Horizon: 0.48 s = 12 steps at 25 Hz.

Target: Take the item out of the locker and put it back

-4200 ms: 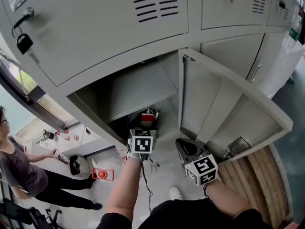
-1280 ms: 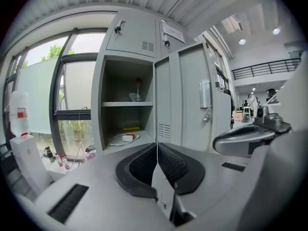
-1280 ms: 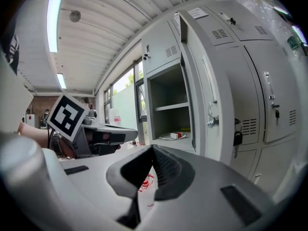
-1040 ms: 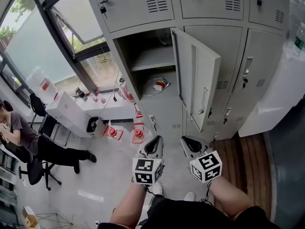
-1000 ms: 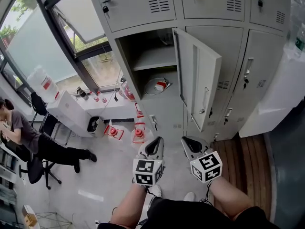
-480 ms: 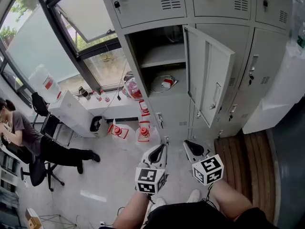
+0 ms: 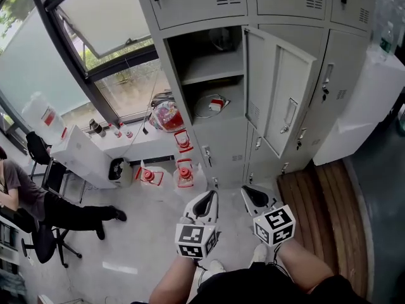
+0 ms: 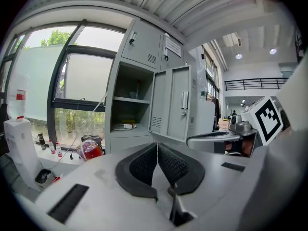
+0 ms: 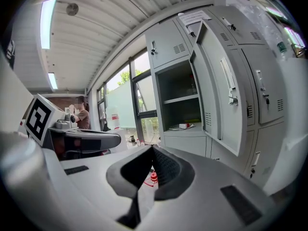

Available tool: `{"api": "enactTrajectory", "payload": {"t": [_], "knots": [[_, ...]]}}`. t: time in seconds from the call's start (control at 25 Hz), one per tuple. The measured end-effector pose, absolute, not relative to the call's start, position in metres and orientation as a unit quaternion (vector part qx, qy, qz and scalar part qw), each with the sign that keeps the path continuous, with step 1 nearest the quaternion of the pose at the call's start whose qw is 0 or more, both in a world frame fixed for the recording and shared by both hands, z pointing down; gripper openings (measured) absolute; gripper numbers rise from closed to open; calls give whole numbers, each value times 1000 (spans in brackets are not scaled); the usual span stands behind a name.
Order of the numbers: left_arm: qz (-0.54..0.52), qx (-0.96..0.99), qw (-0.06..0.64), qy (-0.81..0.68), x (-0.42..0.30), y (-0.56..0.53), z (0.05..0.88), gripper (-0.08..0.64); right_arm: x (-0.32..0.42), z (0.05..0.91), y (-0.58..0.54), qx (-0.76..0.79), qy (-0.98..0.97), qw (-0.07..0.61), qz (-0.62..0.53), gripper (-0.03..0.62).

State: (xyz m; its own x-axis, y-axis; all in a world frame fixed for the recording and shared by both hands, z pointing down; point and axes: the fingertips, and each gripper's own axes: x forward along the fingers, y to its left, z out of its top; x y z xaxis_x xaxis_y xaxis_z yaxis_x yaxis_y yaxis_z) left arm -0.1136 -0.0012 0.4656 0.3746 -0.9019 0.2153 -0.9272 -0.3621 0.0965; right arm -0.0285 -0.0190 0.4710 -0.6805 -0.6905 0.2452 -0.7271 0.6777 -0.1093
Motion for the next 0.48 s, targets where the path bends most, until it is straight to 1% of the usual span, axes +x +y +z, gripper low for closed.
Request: {"api": "enactTrajectory", "payload": {"t": [0.48], "knots": [[59,836,106,-536,-130,8,468,20,-41,475,-7,410,-901,101,103,52]]}}
